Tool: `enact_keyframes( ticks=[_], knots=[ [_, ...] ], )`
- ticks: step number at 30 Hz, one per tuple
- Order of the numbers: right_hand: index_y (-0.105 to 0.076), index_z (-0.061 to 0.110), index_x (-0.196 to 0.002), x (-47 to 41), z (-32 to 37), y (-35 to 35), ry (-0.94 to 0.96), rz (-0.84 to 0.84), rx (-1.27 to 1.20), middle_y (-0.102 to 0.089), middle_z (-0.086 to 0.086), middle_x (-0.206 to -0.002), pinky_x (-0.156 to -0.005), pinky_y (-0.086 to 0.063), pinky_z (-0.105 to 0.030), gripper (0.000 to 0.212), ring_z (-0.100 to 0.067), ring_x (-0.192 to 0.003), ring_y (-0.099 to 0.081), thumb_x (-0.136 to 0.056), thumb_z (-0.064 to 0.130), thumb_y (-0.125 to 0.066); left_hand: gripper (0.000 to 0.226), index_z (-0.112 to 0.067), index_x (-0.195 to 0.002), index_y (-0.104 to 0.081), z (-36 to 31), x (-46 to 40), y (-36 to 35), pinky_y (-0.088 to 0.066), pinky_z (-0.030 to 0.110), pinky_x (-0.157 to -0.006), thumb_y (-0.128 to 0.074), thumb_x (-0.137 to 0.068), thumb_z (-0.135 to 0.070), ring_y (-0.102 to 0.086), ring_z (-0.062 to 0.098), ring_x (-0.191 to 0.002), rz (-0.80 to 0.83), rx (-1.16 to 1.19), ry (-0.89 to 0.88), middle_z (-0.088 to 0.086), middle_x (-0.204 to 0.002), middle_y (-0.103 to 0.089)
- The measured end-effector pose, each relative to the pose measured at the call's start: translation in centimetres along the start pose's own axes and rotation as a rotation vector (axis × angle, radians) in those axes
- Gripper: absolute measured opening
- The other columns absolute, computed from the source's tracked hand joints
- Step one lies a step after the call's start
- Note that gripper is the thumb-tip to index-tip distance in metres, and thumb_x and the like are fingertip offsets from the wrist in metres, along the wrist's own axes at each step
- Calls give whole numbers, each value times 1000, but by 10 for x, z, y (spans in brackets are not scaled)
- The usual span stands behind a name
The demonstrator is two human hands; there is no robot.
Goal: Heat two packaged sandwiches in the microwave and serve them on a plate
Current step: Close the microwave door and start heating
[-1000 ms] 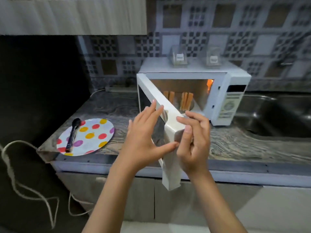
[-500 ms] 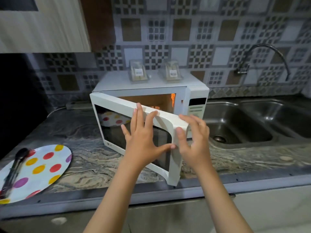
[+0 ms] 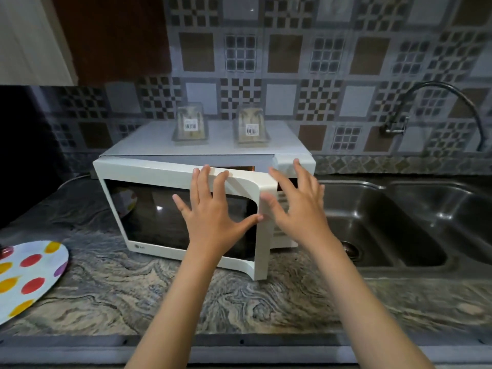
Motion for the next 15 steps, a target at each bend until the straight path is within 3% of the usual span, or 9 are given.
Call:
enact_keyframes(
  ticks=[3, 6, 15],
  knots=[
    [-23, 45, -146, -22, -12, 3, 13, 77, 63, 14, -3, -160, -111, 12, -58, 59, -19, -145, 16, -91, 62, -37, 104, -27, -141, -27, -6, -11, -12, -3, 69, -106, -57, -58, -81, 4, 24, -147, -16, -37, 36, 5, -158, -7],
    [-21, 44, -147, -37, -21, 2, 50, 88, 99, 14, -5, -160, -108, 13, -62, 61, -20, -145, 17, -91, 61, -38, 104, -24, -142, -26, -10, -20, -22, -4, 69, -107, -58, -60, -80, 4, 26, -147, -26, -77, 64, 8, -158, -7],
    [-30, 42, -145, -51, -32, -14, 55, -70, 66, -26, 1, -153, -110, -11, -67, 58, -21, -143, -9, -90, 56, -45, 104, -22, -142, -24, -16, -34, -38, -4, 69, -107, -56, -61, -79, 5, 29, -146, -53, -110, 101, 12, -157, -8]
  ],
)
Point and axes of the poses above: each hand's wrist, its own x-axis away from the middle knuckle, its own y-axis out of the back of the hand, z = x × y, the point moved 2 cm from there along -x, towards the middle knuckle
